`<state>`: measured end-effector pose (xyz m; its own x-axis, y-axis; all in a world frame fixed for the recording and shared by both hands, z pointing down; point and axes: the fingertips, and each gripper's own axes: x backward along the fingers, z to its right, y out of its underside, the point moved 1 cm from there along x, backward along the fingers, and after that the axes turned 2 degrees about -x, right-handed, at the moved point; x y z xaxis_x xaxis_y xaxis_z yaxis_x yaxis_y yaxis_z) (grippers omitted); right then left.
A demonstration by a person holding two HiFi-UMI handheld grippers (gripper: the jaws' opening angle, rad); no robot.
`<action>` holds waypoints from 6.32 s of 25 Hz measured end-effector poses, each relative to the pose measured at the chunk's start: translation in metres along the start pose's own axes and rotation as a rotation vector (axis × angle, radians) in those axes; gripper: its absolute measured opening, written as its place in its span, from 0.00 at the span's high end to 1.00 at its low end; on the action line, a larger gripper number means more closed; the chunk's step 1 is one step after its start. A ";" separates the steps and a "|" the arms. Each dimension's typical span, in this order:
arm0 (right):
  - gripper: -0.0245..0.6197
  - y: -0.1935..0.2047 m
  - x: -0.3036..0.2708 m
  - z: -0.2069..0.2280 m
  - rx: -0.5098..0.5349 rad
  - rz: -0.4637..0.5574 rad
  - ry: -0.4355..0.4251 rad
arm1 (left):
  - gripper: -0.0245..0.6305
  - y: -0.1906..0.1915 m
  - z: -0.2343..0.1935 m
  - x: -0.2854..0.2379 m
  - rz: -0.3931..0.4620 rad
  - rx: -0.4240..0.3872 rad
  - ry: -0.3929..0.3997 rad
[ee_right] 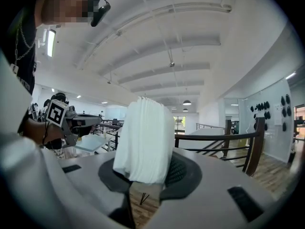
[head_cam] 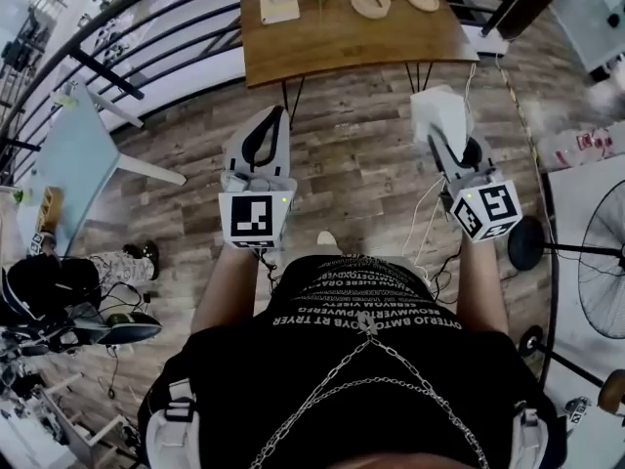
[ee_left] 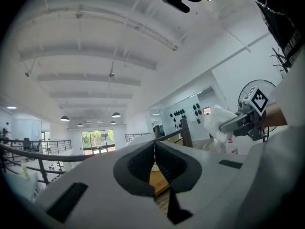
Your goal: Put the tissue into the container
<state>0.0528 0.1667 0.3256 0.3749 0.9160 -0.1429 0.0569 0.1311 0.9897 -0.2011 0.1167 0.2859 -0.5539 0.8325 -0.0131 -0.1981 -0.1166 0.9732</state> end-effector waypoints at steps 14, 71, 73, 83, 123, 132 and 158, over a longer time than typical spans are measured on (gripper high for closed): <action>0.77 0.023 -0.021 0.045 -0.022 -0.056 0.074 | 0.92 0.025 -0.002 -0.055 0.020 0.037 0.038; 0.77 0.033 -0.319 0.351 -0.073 -0.090 -0.050 | 0.92 0.074 -0.029 -0.464 -0.117 -0.008 -0.026; 0.77 0.029 -0.337 0.357 -0.069 -0.091 -0.048 | 0.92 0.078 -0.038 -0.483 -0.113 -0.016 -0.009; 0.77 0.024 -0.414 0.378 -0.077 -0.130 -0.022 | 0.92 0.104 -0.081 -0.556 -0.117 -0.002 0.051; 0.77 0.249 -0.641 0.441 -0.104 -0.674 -0.344 | 0.92 0.163 -0.148 -0.668 -0.308 0.023 -0.045; 0.77 0.335 -0.662 0.422 0.015 -0.922 -0.432 | 0.92 0.190 -0.147 -0.655 -0.395 0.033 -0.093; 0.94 0.030 -0.543 0.451 0.060 -0.185 -0.028 | 0.92 0.099 -0.153 -0.610 -0.153 0.093 -0.039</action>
<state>0.2681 -0.4978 0.4318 0.3780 0.8675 -0.3234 0.1816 0.2730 0.9447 -0.0061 -0.4855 0.3547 -0.4911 0.8570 -0.1559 -0.2009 0.0628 0.9776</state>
